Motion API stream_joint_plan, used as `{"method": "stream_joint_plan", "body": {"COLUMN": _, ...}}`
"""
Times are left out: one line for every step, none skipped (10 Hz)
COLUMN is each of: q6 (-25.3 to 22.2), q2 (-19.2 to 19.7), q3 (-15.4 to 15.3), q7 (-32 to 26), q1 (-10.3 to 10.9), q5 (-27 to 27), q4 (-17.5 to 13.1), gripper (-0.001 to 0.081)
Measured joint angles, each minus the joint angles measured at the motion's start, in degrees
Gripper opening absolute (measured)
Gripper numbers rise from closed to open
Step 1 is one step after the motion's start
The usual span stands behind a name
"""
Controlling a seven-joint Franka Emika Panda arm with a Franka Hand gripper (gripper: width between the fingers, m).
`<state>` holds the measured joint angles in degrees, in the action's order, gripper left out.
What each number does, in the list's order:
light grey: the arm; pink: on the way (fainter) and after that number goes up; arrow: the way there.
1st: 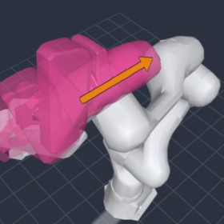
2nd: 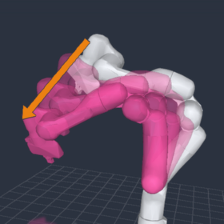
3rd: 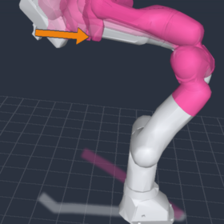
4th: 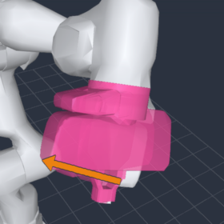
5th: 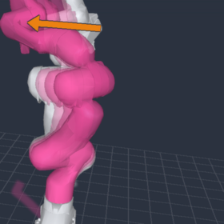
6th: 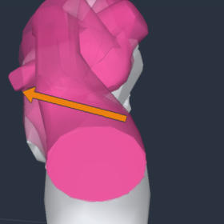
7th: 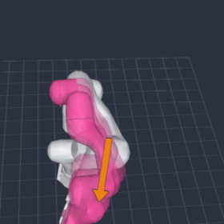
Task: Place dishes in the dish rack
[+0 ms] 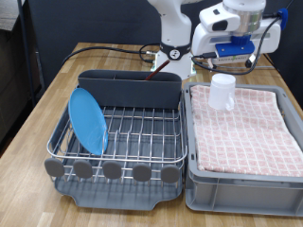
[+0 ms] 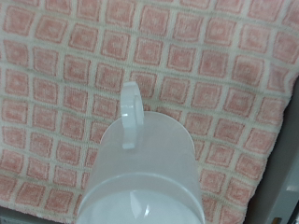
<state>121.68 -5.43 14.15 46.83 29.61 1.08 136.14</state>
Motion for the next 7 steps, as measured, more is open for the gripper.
{"method": "stream_joint_plan", "body": {"q6": -0.2, "q2": 1.5, "q3": 0.0, "q7": 0.0, "q1": 0.0, "q5": 0.7, "q4": -0.2, "gripper": 0.0802}}
{"method": "stream_joint_plan", "body": {"q6": -0.2, "q2": 3.0, "q3": -0.1, "q7": -0.2, "q1": 0.0, "q5": 1.3, "q4": -0.5, "gripper": 0.0802}}
{"method": "stream_joint_plan", "body": {"q6": 0.3, "q2": 4.1, "q3": -0.2, "q7": -0.3, "q1": 0.0, "q5": 1.9, "q4": -0.6, "gripper": 0.0802}}
{"method": "stream_joint_plan", "body": {"q6": 1.0, "q2": 5.1, "q3": -0.4, "q7": -0.4, "q1": 0.0, "q5": 2.4, "q4": -0.6, "gripper": 0.0802}}
{"method": "stream_joint_plan", "body": {"q6": 1.5, "q2": 5.9, "q3": -0.6, "q7": -0.4, "q1": 0.0, "q5": 2.7, "q4": -0.6, "gripper": 0.0802}}
{"method": "stream_joint_plan", "body": {"q6": 2.3, "q2": 6.7, "q3": -0.9, "q7": -0.7, "q1": 0.0, "q5": 3.3, "q4": -0.5, "gripper": 0.0802}}
{"method": "stream_joint_plan", "body": {"q6": 2.9, "q2": 7.4, "q3": -1.2, "q7": -1.3, "q1": 0.0, "q5": 3.8, "q4": -0.5, "gripper": 0.0802}}
